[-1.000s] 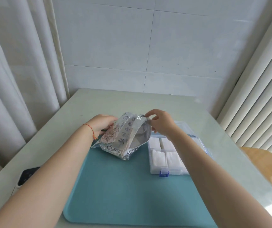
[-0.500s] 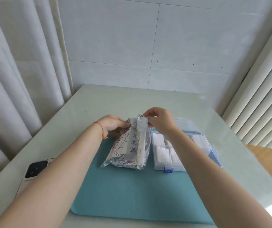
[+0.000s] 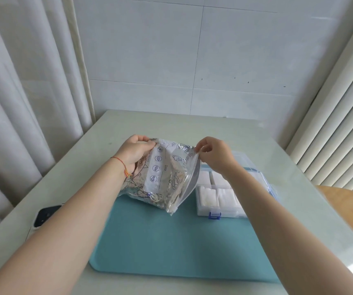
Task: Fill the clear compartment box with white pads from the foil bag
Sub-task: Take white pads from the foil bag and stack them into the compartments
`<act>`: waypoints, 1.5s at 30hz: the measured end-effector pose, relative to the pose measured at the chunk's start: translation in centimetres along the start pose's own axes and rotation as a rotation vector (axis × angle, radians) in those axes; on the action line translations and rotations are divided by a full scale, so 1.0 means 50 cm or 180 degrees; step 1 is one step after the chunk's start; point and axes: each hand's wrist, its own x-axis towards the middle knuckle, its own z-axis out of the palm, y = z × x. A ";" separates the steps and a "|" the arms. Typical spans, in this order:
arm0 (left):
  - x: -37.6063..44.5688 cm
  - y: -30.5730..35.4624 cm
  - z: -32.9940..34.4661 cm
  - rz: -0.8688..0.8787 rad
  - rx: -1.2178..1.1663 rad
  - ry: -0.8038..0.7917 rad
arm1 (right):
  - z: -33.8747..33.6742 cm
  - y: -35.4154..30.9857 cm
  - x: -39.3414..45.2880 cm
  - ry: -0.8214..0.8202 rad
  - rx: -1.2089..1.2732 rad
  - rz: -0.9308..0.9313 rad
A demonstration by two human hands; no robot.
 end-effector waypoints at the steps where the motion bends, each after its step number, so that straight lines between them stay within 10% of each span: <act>1: -0.007 0.007 -0.001 -0.0015 0.0072 -0.0239 | -0.002 -0.001 -0.002 -0.0110 -0.0106 0.0013; 14: -0.099 0.068 0.065 0.1021 0.3556 -0.0980 | 0.015 -0.057 -0.026 -0.0030 -0.1495 -0.0175; 25: -0.080 0.020 0.046 0.0404 0.2252 -0.0505 | 0.011 -0.045 -0.053 0.0468 -0.1025 -0.0623; 37: -0.069 0.002 0.044 0.0290 0.1009 0.0258 | 0.046 -0.030 -0.080 -0.0497 -0.1206 -0.0589; 45: -0.099 0.001 0.025 0.1365 0.1262 0.0271 | 0.081 -0.038 -0.050 -0.0753 -0.1804 -0.0516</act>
